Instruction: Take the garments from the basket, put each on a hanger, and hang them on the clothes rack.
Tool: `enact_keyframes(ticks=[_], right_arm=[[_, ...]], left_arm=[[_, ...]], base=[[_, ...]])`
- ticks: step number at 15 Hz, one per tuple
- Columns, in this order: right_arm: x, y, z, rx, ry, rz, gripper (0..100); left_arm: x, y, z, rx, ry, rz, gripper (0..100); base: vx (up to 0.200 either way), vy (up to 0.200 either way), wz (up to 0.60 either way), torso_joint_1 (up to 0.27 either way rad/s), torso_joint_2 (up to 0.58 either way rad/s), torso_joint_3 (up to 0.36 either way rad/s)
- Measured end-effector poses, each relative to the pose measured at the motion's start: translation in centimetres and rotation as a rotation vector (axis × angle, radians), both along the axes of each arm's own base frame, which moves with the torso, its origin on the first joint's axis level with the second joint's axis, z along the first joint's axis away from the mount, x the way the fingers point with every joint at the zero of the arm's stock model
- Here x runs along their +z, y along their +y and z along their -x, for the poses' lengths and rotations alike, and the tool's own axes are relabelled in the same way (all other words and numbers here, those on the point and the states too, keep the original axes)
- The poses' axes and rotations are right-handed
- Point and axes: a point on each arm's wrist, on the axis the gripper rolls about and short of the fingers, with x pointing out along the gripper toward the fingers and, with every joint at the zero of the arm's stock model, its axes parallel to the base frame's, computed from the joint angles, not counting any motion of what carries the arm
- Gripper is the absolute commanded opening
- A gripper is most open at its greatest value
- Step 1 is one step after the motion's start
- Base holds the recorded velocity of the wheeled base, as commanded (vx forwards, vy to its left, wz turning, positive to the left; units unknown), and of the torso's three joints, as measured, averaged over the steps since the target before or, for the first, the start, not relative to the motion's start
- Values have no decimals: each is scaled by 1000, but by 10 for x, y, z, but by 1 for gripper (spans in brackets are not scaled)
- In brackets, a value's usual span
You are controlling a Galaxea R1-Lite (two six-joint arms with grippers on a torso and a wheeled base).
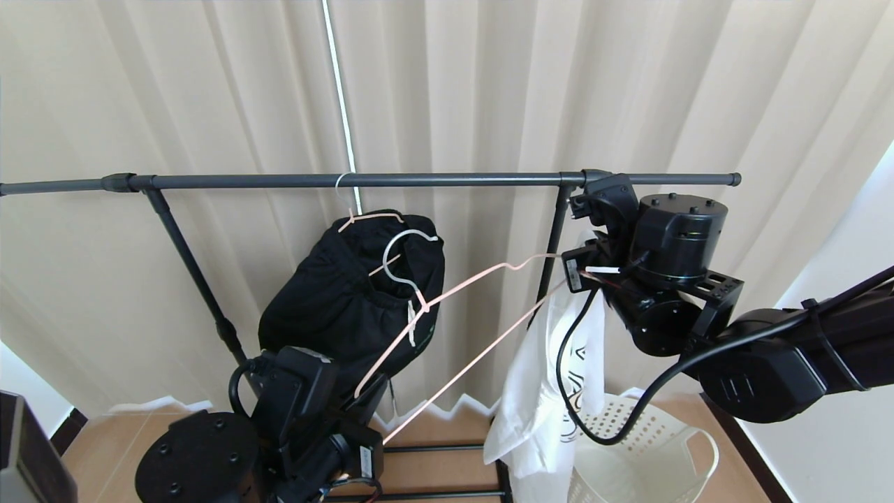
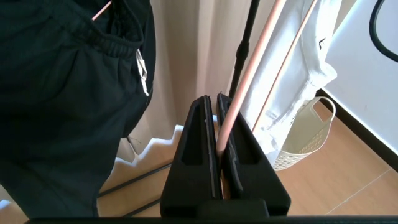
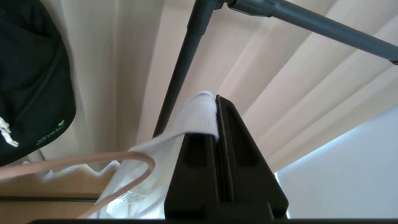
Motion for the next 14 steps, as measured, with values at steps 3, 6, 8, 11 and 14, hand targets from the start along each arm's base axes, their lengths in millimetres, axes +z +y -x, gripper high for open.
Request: enact_keyframes(ticks=[3, 6, 8, 11, 14], right_arm=[[-2, 9, 6, 20, 5, 5, 0], [-5, 18, 14, 38, 13, 12, 0], [-6, 23, 19, 45, 16, 16, 0], [-4, 30, 27, 63, -8, 9, 0], [-2, 40, 42, 100, -20, 16, 0]], left_arm=[[0, 0, 0, -2, -4, -12, 0], [0, 0, 0, -2, -3, -13, 0], [0, 0, 0, -2, -3, -13, 0], [-1, 0, 0, -2, -2, -14, 0], [-1, 0, 0, -2, -1, -14, 0]], base=[[0, 0, 0, 0, 0, 0], [0, 0, 0, 0, 0, 0], [0, 0, 0, 0, 0, 0], [0, 0, 0, 0, 0, 0], [0, 0, 0, 0, 0, 0]])
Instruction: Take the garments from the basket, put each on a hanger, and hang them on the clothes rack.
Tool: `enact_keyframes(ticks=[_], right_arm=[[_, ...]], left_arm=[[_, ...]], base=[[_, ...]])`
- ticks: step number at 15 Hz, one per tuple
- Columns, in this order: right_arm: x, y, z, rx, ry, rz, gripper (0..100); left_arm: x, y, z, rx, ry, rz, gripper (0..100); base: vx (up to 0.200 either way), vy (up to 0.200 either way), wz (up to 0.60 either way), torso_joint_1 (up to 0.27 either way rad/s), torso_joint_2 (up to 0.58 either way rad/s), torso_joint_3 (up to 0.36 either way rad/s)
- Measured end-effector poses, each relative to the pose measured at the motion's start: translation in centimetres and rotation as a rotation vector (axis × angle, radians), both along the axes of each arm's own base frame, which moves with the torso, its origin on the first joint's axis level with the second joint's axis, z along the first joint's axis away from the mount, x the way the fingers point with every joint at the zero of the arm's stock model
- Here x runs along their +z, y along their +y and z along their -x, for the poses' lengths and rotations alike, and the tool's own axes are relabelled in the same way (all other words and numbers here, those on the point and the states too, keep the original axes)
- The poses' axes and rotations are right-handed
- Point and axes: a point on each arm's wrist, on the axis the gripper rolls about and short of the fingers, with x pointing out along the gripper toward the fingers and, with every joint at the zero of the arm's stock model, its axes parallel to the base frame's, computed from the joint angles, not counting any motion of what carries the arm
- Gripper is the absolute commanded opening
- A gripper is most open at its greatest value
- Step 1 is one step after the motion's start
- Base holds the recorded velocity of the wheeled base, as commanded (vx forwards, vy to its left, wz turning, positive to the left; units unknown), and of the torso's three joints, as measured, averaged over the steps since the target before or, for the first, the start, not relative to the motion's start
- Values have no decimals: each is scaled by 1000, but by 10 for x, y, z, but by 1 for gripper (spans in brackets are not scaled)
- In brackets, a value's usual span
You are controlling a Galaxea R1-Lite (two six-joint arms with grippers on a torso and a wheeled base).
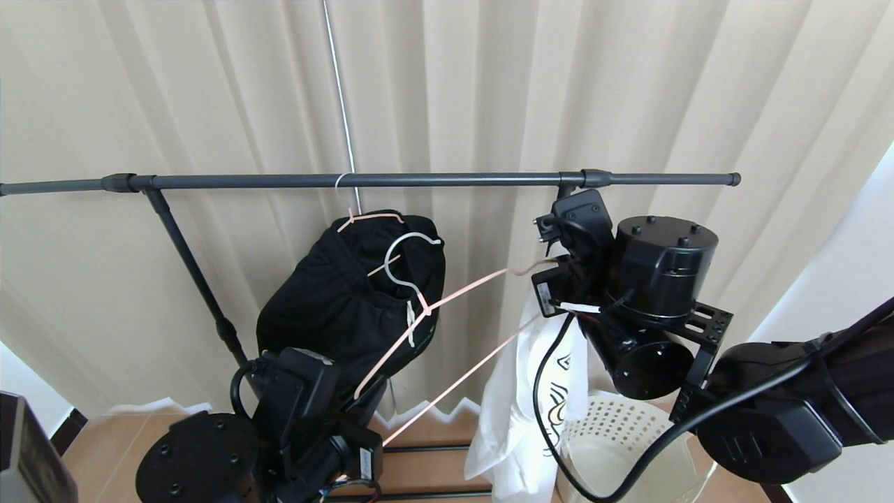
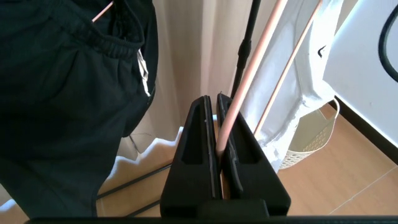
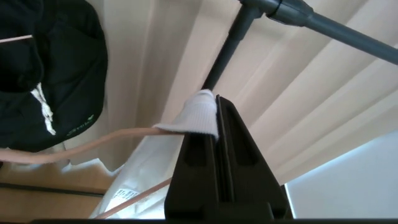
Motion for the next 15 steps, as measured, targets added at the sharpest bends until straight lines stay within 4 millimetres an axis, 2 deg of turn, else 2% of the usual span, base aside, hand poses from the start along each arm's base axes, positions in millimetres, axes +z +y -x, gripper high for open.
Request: enact_keyframes(ticks=[12, 15], right_arm=[[8, 49, 66, 220, -56, -62, 0], [10, 56, 77, 268, -74, -91, 0]], left_arm=[[0, 0, 0, 0, 1, -1, 0], [0, 0, 0, -1, 1, -1, 0]], base=[[0, 0, 0, 0, 0, 0], [0, 0, 0, 0, 0, 0]])
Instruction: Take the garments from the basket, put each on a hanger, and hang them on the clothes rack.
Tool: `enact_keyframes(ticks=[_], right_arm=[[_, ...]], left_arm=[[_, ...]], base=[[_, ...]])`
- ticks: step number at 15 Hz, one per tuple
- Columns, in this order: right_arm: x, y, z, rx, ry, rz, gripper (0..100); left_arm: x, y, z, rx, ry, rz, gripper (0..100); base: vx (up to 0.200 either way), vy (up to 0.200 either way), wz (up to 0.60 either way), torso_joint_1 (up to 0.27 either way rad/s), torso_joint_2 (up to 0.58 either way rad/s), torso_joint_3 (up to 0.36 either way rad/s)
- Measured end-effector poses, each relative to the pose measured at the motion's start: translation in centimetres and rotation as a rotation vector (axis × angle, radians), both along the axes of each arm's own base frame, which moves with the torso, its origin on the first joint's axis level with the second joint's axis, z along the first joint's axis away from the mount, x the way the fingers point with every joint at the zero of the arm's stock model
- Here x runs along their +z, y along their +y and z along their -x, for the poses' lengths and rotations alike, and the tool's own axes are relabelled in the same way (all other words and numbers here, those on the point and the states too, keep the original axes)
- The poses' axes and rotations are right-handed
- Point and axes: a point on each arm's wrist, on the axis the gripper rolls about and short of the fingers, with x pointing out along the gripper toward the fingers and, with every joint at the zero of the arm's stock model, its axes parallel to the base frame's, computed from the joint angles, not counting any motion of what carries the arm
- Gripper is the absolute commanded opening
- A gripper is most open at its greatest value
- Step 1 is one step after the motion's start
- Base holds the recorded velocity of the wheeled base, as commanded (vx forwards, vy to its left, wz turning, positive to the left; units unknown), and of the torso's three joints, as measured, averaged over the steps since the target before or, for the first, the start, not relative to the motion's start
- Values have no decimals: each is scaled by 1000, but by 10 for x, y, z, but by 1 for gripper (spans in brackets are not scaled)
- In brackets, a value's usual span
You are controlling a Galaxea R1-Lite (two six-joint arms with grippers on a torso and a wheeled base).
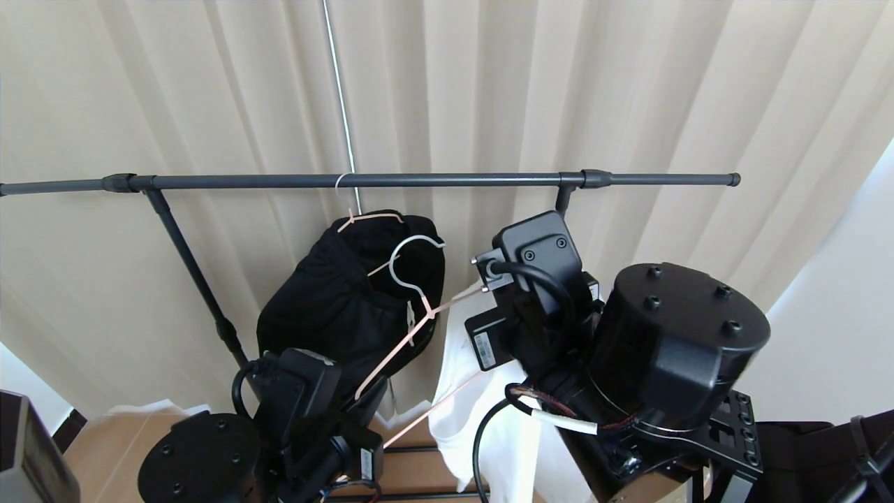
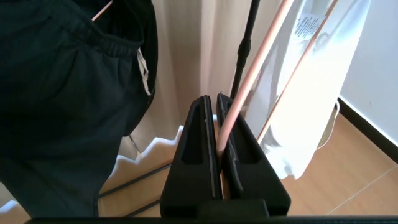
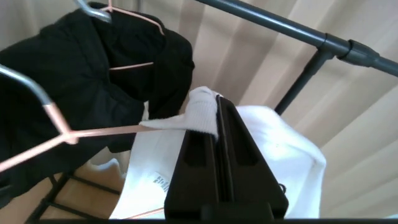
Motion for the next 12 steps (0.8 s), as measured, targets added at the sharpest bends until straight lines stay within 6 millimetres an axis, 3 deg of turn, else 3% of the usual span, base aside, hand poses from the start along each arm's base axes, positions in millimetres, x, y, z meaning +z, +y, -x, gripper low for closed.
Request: enact_keyframes(ticks=[5, 9, 12], right_arm=[[18, 1, 1, 12, -56, -95, 0], [25, -9, -20, -55, -74, -124, 0], [21, -9, -25, -68, -70, -117, 0]], left_arm=[[0, 0, 0, 1, -1, 1, 0], [1, -1, -2, 17, -7, 7, 0], [4, -1, -7, 42, -22, 22, 0]], base=[[0, 0, 0, 0, 0, 0], [0, 0, 0, 0, 0, 0], [0, 0, 0, 0, 0, 0]])
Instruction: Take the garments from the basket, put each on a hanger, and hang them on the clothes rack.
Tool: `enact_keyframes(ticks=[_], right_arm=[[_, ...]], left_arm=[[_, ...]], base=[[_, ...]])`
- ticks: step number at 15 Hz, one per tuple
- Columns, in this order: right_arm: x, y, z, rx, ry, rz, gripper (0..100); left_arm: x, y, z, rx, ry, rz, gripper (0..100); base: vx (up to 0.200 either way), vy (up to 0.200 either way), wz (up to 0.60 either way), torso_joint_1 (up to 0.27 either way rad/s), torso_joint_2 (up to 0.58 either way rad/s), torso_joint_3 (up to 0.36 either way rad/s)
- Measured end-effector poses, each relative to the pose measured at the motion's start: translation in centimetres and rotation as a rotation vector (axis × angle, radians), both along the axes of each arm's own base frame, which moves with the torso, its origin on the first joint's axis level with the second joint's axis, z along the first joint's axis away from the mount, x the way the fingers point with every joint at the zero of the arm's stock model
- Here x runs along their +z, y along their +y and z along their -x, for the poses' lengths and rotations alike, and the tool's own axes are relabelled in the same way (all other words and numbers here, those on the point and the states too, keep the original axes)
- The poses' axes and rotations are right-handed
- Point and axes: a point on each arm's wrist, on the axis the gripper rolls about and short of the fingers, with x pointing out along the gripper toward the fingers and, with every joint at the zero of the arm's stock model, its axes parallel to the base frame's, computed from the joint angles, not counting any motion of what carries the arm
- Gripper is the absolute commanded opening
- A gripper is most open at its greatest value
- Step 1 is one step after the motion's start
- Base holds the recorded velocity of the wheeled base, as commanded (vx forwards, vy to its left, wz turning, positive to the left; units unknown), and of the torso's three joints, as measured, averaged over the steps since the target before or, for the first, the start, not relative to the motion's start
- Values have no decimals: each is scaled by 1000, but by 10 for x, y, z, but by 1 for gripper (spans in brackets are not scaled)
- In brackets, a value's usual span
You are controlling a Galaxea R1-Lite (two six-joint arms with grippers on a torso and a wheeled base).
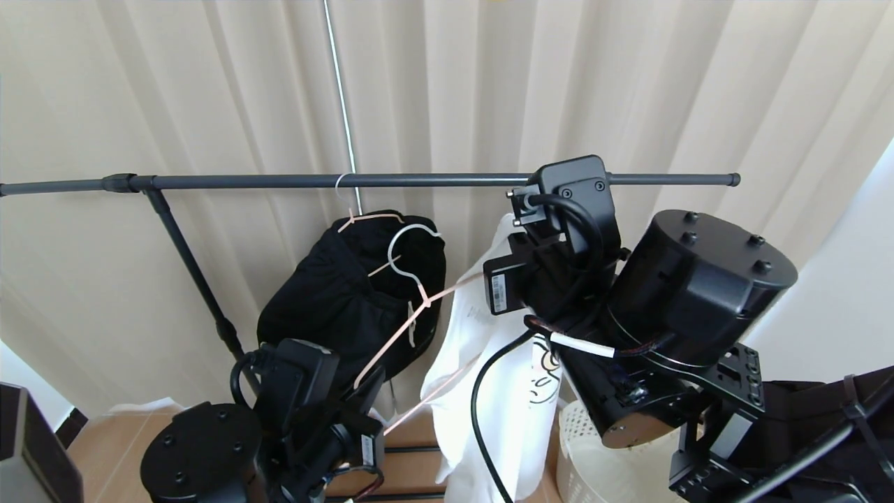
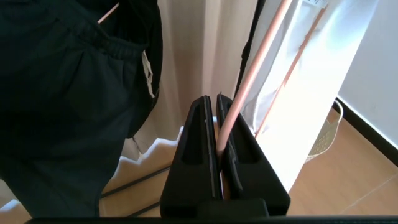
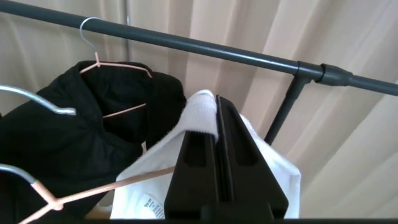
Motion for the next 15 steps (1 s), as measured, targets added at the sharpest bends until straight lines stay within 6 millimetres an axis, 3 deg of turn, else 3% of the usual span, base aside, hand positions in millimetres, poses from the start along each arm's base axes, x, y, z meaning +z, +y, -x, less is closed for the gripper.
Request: enact_keyframes(ticks=[9, 10, 15], right_arm=[[-34, 42, 21, 107, -8, -14, 0], [-35, 44, 22, 110, -9, -13, 100], [-36, 34, 3, 17, -9, -9, 100]], left_arm=[[-2, -1, -4, 22, -2, -7, 0], [-2, -1, -4, 22, -2, -7, 0], [1, -1, -4, 25, -11, -1, 0]], base=[[0, 0, 0, 0, 0, 0], [0, 0, 0, 0, 0, 0], [0, 0, 0, 0, 0, 0]])
